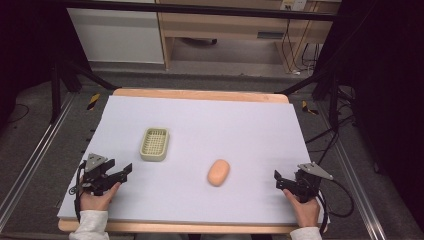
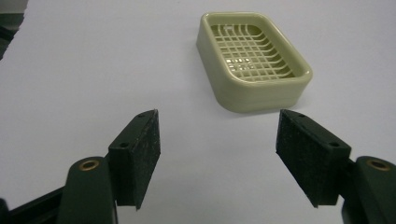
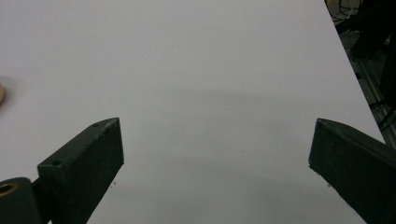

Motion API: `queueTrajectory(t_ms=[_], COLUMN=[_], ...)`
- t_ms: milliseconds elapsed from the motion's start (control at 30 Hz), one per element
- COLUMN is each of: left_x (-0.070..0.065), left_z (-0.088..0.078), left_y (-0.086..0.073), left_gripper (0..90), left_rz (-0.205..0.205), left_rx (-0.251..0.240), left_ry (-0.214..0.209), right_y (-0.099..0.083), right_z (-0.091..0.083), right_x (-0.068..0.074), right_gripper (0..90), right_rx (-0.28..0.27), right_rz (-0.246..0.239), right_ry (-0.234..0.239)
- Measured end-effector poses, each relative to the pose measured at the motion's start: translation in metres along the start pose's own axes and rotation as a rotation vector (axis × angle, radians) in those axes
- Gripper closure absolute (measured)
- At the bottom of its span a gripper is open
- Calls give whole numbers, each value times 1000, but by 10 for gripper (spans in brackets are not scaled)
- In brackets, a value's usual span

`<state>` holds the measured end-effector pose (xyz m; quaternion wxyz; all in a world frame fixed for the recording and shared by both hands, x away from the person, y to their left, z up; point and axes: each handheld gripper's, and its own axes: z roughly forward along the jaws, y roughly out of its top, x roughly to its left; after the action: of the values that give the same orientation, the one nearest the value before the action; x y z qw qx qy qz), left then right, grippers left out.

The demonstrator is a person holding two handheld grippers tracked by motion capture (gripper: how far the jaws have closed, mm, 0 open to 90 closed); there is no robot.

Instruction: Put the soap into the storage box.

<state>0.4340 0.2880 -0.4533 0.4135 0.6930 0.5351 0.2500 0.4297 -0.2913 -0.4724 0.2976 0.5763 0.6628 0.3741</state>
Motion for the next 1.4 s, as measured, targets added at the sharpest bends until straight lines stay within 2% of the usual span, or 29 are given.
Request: queueTrajectory(t_ms=[667,1067,1400], left_x=[-24,-34,-50], left_z=[0,3,5], left_y=[7,10,18], left_gripper=[306,288,260], left_rz=[40,72,107], left_rx=[1,9,23], left_ry=[-45,-74,-113], right_y=[-1,0,1], right_z=[-5,-5,-6], right_x=[5,7,8], right_gripper=[39,36,35], right_rx=[0,1,-7], right_rz=[-54,-55,-64], right_ry=[-17,-27,-23])
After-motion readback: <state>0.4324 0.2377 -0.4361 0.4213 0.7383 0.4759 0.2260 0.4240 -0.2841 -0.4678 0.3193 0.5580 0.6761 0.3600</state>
